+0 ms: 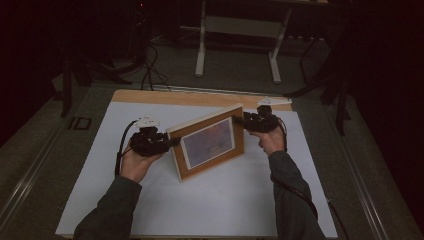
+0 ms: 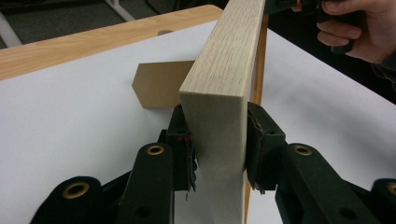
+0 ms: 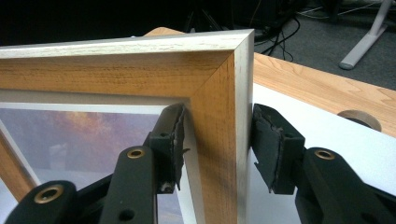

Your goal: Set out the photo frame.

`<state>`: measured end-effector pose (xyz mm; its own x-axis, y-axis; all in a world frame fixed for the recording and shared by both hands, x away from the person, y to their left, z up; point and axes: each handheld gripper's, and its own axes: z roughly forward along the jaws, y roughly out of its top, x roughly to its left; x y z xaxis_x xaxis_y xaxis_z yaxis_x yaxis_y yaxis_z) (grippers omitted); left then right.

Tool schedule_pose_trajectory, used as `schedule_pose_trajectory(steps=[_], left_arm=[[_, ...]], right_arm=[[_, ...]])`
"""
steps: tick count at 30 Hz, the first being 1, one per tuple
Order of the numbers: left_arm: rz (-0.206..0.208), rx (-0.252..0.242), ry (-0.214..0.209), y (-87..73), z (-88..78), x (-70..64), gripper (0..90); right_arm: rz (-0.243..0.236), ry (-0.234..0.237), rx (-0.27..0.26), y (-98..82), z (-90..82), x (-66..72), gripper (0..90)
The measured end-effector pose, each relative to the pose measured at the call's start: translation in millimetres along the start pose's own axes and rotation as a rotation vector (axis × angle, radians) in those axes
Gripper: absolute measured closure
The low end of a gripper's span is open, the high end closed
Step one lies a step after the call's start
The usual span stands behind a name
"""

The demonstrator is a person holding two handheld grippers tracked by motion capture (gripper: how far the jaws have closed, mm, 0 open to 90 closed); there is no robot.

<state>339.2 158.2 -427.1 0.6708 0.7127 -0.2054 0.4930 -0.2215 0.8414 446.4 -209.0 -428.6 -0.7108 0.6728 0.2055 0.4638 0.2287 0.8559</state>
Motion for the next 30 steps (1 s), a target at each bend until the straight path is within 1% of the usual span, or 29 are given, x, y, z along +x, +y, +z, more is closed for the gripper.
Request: schedule_pose_trajectory(steps=[1,10,15,18,26,30], left_arm=[[0.001,-0.002,0.009,0.1,0.4,0.1,67.9],[0.004,0.002,0.016,2.4,2.0,1.4,67.6],[-0.004,-0.004,0.014,3.6,3.9,3.4,67.6],[-0.008,-0.003,0.015,4.5,4.7,4.4,67.5],[-0.018,-0.009,0.018,6.5,7.5,7.5,67.3],[-0.022,-0.004,0.021,7.9,8.5,9.0,67.1]], right_arm=[[0.001,-0.003,0.0,-0.3,-0.4,0.3,56.5],[0.003,-0.016,-0.004,-2.4,-3.6,1.4,57.0],[0.009,-0.025,-0.01,-4.1,-5.7,2.1,57.1],[0.003,-0.033,-0.011,-4.7,-6.7,2.6,58.1],[0.012,-0.044,-0.013,-6.2,-9.0,3.3,58.3],[0.019,-0.053,-0.013,-6.4,-9.4,4.0,58.4]])
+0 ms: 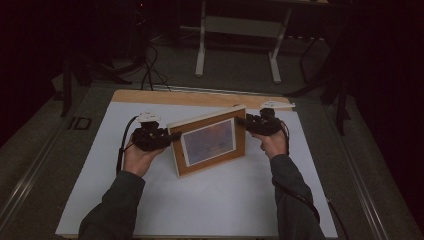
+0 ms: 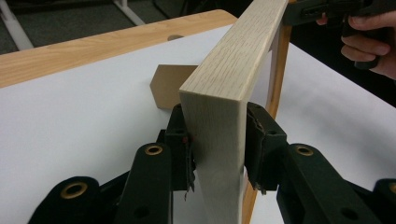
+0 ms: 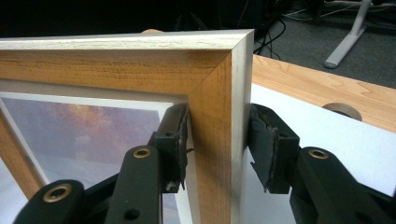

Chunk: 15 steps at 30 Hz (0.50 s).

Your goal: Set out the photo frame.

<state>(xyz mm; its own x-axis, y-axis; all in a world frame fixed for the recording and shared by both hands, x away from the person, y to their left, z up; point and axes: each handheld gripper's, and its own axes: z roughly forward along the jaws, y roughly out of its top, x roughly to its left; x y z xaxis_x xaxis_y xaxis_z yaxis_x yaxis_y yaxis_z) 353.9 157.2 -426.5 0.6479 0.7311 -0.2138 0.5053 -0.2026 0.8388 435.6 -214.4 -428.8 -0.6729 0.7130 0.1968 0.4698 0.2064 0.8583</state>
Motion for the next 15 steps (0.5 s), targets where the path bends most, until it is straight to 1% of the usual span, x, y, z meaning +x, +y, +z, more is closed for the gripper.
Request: schedule_pose_trajectory(steps=[4,15], left_arm=[[0.0,0.0,-0.009,0.4,0.8,1.9,67.2],[0.001,0.004,-0.014,2.7,3.3,5.6,66.6]], right_arm=[[-0.002,-0.007,-0.002,-0.5,-0.5,0.6,58.5],[0.008,-0.014,-0.002,-2.3,-2.8,1.4,58.5]])
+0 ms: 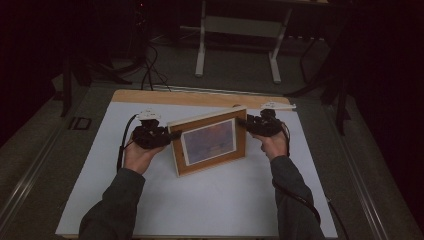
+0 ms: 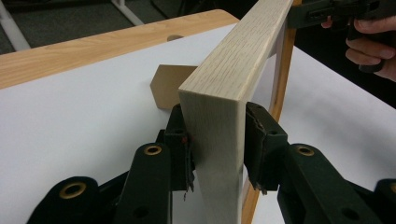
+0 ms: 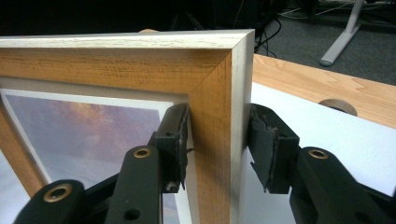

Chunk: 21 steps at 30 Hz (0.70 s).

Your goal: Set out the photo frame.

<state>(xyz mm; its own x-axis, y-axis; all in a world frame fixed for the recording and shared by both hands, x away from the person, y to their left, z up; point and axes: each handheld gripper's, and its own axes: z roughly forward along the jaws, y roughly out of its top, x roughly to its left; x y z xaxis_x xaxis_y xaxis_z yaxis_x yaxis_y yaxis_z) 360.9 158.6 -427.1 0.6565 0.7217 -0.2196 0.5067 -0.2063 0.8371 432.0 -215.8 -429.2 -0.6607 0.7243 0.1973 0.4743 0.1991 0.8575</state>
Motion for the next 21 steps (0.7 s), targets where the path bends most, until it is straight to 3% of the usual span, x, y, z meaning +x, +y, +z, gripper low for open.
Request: schedule_pose_trajectory(steps=[21], left_arm=[[-0.021,-0.013,-0.034,2.8,4.4,11.9,65.8]], right_arm=[[0.015,-0.023,-0.005,-4.5,-4.8,3.4,60.8]])
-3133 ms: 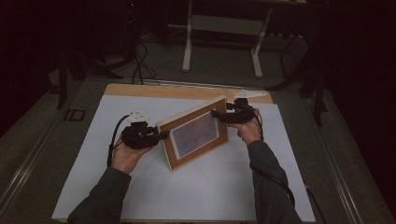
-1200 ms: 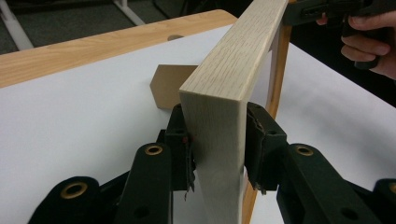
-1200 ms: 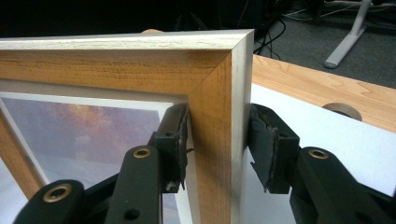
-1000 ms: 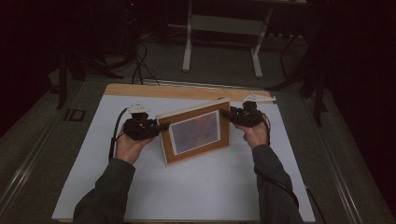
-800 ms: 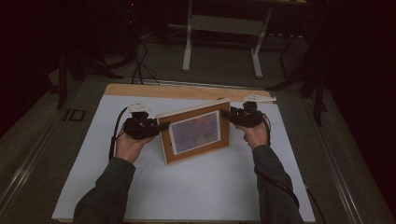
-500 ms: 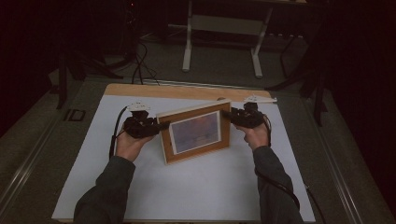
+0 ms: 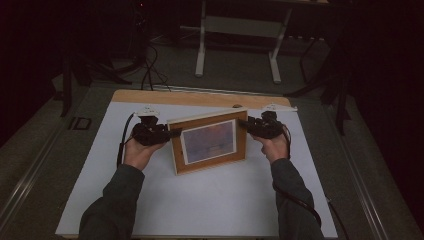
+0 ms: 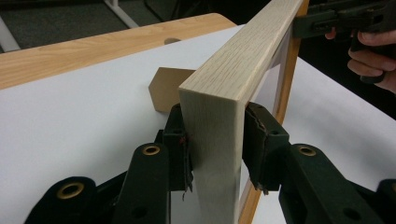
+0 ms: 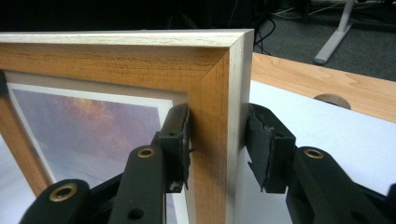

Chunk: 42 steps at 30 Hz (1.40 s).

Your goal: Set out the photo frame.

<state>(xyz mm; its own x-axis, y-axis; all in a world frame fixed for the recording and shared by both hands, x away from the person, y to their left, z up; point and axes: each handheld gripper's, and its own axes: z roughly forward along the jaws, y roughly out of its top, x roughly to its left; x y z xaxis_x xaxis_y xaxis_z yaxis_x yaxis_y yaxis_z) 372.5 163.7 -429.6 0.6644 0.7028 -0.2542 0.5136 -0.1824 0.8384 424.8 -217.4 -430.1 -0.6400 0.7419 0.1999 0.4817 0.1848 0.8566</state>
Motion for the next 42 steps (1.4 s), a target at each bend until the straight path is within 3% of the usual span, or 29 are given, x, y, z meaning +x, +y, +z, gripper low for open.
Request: schedule_pose_trajectory(steps=[22,42], left_arm=[[0.009,-0.003,-0.046,3.3,1.5,16.6,63.3],[0.007,-0.004,-0.047,5.7,5.6,23.5,59.1]], right_arm=[[-0.002,-0.012,0.024,-4.5,-6.3,10.8,61.6],[0.0,0.0,0.025,-11.9,-13.9,16.5,62.5]])
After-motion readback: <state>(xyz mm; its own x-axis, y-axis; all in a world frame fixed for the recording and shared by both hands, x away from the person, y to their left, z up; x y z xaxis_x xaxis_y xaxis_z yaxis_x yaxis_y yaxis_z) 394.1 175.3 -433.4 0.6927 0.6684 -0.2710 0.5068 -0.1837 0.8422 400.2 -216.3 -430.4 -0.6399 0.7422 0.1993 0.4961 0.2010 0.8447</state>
